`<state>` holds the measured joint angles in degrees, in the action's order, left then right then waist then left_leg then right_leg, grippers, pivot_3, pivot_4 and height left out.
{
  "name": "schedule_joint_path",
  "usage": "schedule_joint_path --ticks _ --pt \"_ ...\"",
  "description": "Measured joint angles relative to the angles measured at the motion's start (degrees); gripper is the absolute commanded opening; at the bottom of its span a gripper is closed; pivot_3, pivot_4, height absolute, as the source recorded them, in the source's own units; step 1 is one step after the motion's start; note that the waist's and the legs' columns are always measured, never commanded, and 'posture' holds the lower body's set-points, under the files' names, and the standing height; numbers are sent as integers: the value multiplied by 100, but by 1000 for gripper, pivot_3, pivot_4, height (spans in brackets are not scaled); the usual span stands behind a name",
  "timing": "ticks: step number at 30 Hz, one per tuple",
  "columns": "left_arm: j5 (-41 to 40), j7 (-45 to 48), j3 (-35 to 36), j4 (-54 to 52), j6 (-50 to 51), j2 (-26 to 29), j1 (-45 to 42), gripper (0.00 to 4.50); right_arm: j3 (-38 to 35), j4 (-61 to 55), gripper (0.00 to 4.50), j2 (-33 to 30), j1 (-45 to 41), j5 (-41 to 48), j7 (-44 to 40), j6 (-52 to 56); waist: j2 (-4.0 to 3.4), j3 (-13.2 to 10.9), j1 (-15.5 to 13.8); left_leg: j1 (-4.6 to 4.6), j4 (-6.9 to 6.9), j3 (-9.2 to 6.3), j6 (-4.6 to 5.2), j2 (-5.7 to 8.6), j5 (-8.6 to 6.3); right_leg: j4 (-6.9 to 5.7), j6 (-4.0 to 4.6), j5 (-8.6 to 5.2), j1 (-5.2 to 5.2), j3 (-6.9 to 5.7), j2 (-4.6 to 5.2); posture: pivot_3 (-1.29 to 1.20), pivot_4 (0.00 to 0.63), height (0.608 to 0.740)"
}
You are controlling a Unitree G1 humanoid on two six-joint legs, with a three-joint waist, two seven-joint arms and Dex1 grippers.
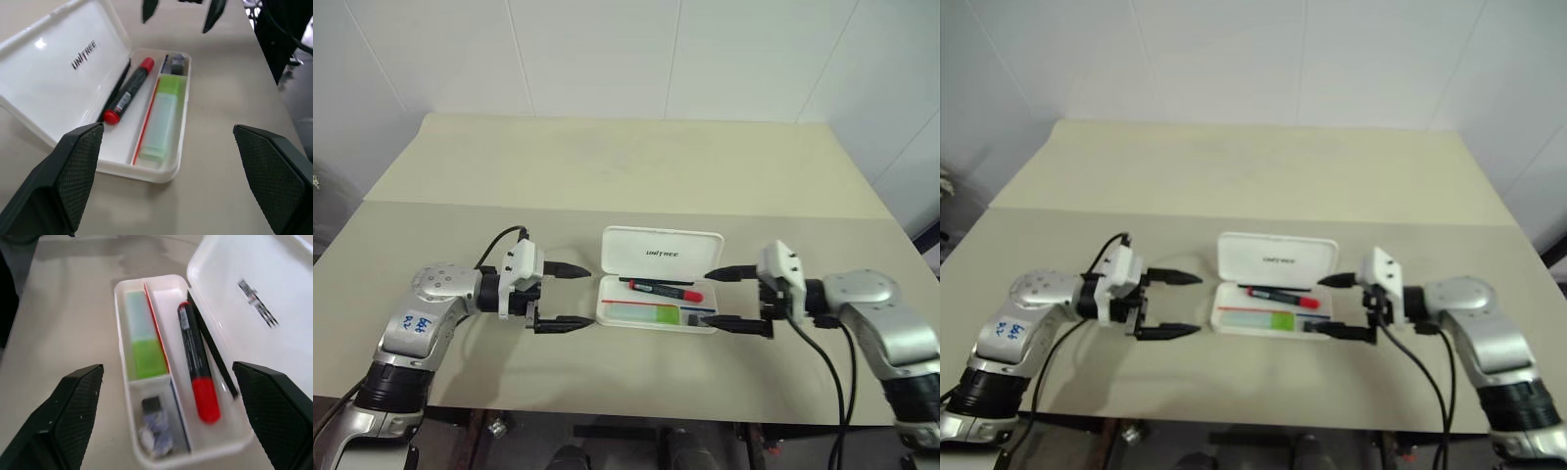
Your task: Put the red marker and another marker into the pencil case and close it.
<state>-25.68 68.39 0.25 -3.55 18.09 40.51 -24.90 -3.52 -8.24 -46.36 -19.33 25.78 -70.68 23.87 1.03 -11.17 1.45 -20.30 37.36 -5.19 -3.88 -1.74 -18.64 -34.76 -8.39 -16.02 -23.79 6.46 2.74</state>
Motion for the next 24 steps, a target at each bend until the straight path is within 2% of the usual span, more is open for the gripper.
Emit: schedule_joint_path --ticks 3,7,10,17,18,24 --pt "-224 -124 182 8 262 -31 -160 4500 -511 -236 4462 -207 258 274 125 276 1 0 9 3 4 0 0 0 0 -3 0 0 2 0 -1 0 150 740" --pt "-383 -135 374 167 445 -28 -343 3591 -1041 -185 4500 -261 411 456 352 406 1 0 36 13 5 4 1 0 0 -10 0 0 6 2 -1 0 150 740" --pt "-400 -91 417 317 469 -19 -364 2535 -1275 49 4500 -296 419 455 501 374 0 0 27 13 4 4 2 0 1 -11 1 0 5 2 -2 0 150 740" --pt "-473 -69 557 447 549 -8 -417 169 -1301 67 4500 -356 419 448 692 360 1 0 19 8 1 3 1 0 1 -2 1 0 5 2 0 0 150 740" --pt "-490 -67 558 447 569 -9 -417 36 -1301 61 4500 -359 419 449 720 360 1 0 19 8 0 3 1 0 1 -2 1 0 5 2 -1 0 150 740" --pt "-531 -320 598 545 714 -141 -456 36 -1301 50 4500 -360 419 455 814 364 1 0 12 8 3 2 1 0 1 -5 1 0 5 1 -1 0 150 740"
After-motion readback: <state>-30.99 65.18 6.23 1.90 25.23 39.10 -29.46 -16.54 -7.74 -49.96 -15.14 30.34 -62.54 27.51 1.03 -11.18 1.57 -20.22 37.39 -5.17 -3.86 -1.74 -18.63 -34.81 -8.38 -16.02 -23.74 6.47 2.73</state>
